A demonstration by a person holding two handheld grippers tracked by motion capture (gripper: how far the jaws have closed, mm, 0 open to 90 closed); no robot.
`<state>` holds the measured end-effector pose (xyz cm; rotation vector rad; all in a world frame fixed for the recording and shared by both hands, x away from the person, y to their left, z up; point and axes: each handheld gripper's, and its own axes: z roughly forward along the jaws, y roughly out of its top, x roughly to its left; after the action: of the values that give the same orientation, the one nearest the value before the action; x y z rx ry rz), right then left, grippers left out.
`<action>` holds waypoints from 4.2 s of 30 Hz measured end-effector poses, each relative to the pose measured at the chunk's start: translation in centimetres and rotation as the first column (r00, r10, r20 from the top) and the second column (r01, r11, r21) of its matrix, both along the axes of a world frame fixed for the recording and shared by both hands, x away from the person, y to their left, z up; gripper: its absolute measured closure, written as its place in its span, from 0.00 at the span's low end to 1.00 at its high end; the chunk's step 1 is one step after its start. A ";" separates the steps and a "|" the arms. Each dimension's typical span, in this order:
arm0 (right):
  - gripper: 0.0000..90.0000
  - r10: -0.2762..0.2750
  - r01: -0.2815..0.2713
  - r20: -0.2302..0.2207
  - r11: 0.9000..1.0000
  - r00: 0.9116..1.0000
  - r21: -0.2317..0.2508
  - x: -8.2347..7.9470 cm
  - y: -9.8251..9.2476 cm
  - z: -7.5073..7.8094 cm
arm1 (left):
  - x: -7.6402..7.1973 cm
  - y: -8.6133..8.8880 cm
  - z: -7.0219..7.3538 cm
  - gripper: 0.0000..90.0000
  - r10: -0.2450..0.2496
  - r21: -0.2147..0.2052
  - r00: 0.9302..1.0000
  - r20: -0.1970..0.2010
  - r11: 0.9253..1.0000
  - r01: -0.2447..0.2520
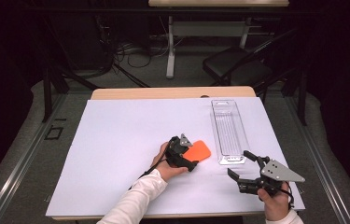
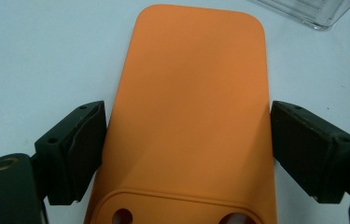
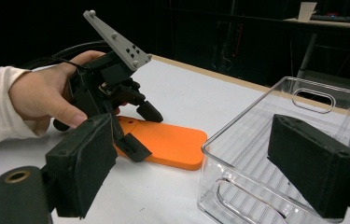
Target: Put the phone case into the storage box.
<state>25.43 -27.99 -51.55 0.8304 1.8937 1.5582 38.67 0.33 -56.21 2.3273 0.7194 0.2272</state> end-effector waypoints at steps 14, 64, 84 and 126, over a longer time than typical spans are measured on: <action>0.16 0.006 -0.006 -0.005 1.000 1.000 -0.004 0.1 0.0 0.0 | 0.2 -0.3 0.3 0.15 -0.002 0.031 1.000 -0.020 1.000 0.002; 0.16 0.008 -0.008 -0.014 1.000 1.000 0.001 0.1 0.1 -0.2 | -1.0 2.3 4.0 0.16 0.042 0.000 0.998 -0.043 0.999 -0.042; 0.16 -0.004 0.004 -0.040 1.000 0.999 -0.007 0.4 0.2 -0.5 | -3.6 5.6 8.3 0.17 0.048 -0.024 0.999 -0.027 0.999 -0.048; 0.16 0.122 -0.127 -0.049 0.984 0.991 -0.122 0.3 2.6 1.5 | -6.1 8.2 11.8 0.17 0.060 -0.019 0.998 -0.013 0.998 -0.060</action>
<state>25.75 -25.38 -50.08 0.7068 2.0850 1.4871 32.56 8.51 -44.37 2.2933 0.7952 0.2317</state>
